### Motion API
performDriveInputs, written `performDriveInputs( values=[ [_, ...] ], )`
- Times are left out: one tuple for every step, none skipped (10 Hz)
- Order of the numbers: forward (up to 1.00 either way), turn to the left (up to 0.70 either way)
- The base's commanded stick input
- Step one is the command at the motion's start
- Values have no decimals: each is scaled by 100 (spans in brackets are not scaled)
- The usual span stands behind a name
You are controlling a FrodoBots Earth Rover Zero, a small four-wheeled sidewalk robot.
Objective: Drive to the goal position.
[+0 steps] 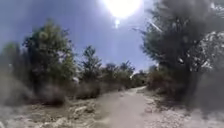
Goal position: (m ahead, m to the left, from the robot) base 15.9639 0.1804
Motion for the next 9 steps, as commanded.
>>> performDriveInputs(
  values=[
    [85, 0],
    [85, 0],
    [85, 0],
    [85, 0],
    [85, 0],
    [85, 0],
    [85, 0],
    [85, 0],
    [85, 0]
  ],
)
